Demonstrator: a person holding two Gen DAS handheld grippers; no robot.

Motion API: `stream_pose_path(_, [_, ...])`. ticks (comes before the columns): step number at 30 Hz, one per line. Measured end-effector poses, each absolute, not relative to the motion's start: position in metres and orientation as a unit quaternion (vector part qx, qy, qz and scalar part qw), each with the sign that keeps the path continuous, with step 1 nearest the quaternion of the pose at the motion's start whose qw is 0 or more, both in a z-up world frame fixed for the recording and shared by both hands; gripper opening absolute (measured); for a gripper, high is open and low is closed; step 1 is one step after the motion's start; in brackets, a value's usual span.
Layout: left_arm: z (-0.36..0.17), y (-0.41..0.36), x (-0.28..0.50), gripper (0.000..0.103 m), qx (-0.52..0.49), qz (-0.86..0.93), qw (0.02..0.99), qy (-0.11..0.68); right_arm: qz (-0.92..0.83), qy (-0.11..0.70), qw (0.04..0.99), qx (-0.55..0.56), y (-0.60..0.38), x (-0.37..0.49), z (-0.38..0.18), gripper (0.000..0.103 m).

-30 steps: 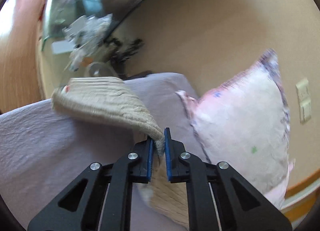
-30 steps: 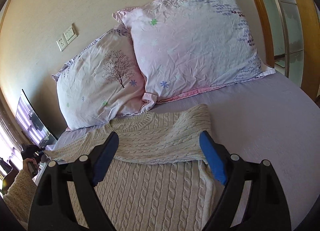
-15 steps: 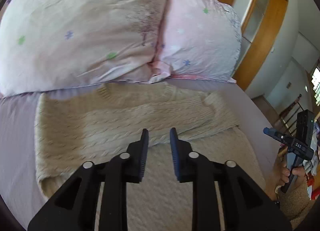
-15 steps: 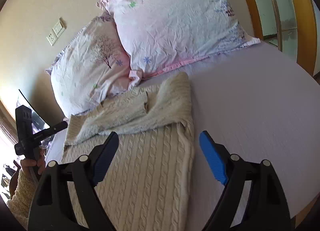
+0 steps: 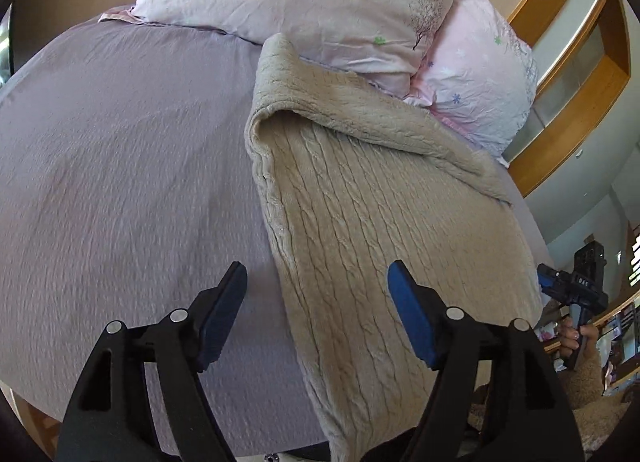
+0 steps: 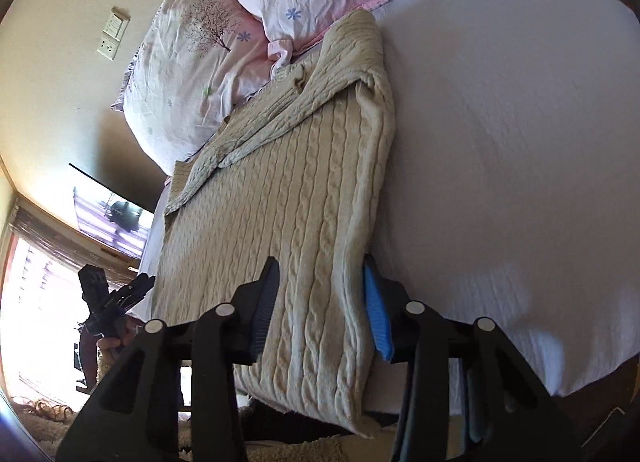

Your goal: Fold small clothes

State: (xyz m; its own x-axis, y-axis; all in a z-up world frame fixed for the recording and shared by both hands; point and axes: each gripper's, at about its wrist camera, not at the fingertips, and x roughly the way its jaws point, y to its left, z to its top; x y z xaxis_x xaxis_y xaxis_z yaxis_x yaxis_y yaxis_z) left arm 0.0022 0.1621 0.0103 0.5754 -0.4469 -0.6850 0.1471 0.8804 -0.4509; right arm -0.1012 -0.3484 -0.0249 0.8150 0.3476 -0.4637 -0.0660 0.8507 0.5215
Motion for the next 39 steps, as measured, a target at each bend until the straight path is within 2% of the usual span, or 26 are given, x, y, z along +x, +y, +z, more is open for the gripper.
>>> stream_pose_path(2, [0.005,0.167,-0.010,0.071,-0.223,-0.211,0.854,0.419,0.153,0.286,0.907,0.270,-0.347,-0.113,-0.036,0.031])
stream_pose_path(5, [-0.004,0.167,-0.042,0.055,-0.259,-0.264,0.825,0.427,0.194,0.289,0.897,0.271,-0.340,-0.135,-0.050,0.031])
stream_pose_path(6, [-0.007,0.165,-0.052,0.053,-0.263,-0.271,0.822,0.427,0.202,0.294,0.896,0.267,-0.337,-0.141,-0.054,0.029])
stream_pose_path(10, [-0.018,0.163,-0.087,0.052,-0.313,-0.296,0.800,0.418,0.215,0.322,0.890,0.240,-0.320,-0.153,-0.069,0.027])
stream_pose_path(14, [-0.024,0.149,-0.096,0.052,-0.296,-0.291,0.799,0.435,0.212,0.338,0.886,0.238,-0.318,-0.147,-0.080,0.027])
stream_pose_path(15, [-0.027,0.149,-0.096,0.050,-0.300,-0.291,0.797,0.436,0.217,0.336,0.884,0.241,-0.318,-0.145,-0.083,0.022])
stream_pose_path(16, [-0.031,0.148,-0.093,0.041,-0.310,-0.288,0.792,0.440,0.223,0.333,0.885,0.237,-0.317,-0.143,-0.085,0.007])
stream_pose_path(17, [-0.035,0.148,-0.089,0.032,-0.318,-0.286,0.784,0.449,0.228,0.333,0.886,0.230,-0.315,-0.141,-0.085,0.007])
stream_pose_path(18, [-0.036,0.146,-0.084,0.013,-0.325,-0.288,0.776,0.457,0.236,0.329,0.887,0.221,-0.312,-0.143,-0.083,0.007])
stream_pose_path(19, [-0.034,0.145,-0.081,0.008,-0.323,-0.290,0.773,0.462,0.251,0.316,0.892,0.205,-0.306,-0.147,-0.074,0.007])
stream_pose_path(21, [-0.020,0.143,-0.074,0.008,-0.315,-0.293,0.779,0.457,0.272,0.281,0.902,0.185,-0.302,-0.155,-0.054,0.007])
stream_pose_path(27, [0.059,0.148,-0.005,0.007,-0.303,-0.317,0.823,0.362,0.289,0.148,0.937,0.130,-0.302,-0.128,0.054,0.007])
stream_pose_path(30, [0.081,0.155,0.058,0.007,-0.311,-0.271,0.848,0.334,0.267,0.107,0.947,0.146,-0.310,-0.084,0.099,0.007])
stream_pose_path(34, [0.074,0.149,0.159,0.007,-0.308,-0.178,0.870,0.343,0.170,0.087,0.958,0.213,-0.337,0.013,0.129,0.007])
stream_pose_path(35, [0.065,0.144,0.181,0.007,-0.302,-0.158,0.872,0.352,0.141,0.093,0.959,0.227,-0.343,0.034,0.127,0.007])
stream_pose_path(37, [0.046,0.134,0.216,0.007,-0.293,-0.135,0.861,0.394,0.077,0.129,0.947,0.285,-0.362,0.077,0.111,0.015])
stream_pose_path(38, [0.037,0.132,0.225,0.007,-0.302,-0.128,0.848,0.417,0.042,0.149,0.936,0.316,-0.369,0.092,0.099,0.026])
stream_pose_path(39, [0.033,0.130,0.228,0.008,-0.312,-0.131,0.838,0.427,0.023,0.153,0.930,0.334,-0.374,0.096,0.088,0.047])
